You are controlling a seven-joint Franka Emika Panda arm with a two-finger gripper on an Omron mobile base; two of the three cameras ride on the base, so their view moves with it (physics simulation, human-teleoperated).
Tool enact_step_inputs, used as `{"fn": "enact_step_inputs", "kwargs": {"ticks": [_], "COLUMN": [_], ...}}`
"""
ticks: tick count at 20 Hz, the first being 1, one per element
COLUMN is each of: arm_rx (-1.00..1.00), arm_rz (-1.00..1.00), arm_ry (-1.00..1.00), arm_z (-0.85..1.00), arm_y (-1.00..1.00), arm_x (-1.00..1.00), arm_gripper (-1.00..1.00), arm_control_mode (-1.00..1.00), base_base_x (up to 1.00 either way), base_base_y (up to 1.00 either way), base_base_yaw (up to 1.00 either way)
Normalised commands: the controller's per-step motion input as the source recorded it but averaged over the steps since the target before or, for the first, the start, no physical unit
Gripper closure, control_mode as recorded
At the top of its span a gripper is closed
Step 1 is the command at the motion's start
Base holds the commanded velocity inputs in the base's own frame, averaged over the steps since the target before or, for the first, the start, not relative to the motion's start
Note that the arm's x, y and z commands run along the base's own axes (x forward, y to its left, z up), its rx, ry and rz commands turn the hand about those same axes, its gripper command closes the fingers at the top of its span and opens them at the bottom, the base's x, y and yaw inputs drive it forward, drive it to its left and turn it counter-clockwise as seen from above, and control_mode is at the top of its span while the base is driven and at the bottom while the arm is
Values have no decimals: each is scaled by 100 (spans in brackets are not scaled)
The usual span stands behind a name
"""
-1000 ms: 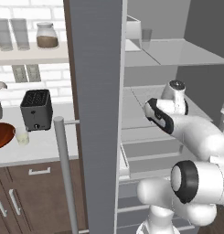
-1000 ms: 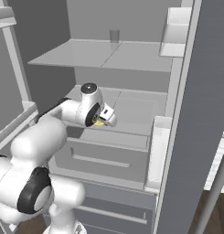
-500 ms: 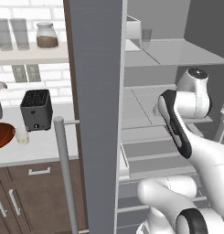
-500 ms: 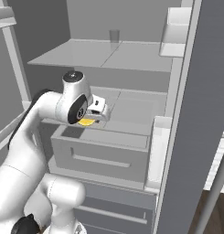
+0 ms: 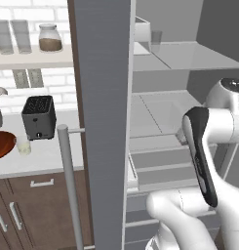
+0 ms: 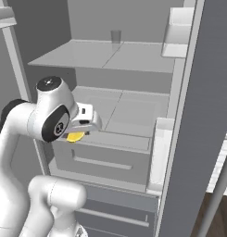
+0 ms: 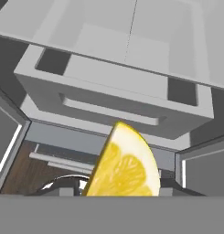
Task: Grab a lemon wedge from the fridge and one ice cube from the ice bowl, and put them in the glass of lemonade.
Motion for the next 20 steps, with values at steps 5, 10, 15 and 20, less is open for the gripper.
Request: {"fn": "enact_step_inputs", "kwargs": {"ticks": [5,10,15,20], "arm_rx": [0,0,0,0], "arm_rz": [19,0,0,0], "arm_ry": [0,0,0,0], "arm_z": [0,0,0,0], "arm_y": [5,0,0,0], "arm_x": [-53,0,0,0], "arm_gripper": [100,100,100,100], "arm_control_mode": [-100,-100,100,100], "base_base_x": [0,0,0,-89], "base_base_y": [0,0,0,-17], "base_base_yaw": [0,0,0,0]}}
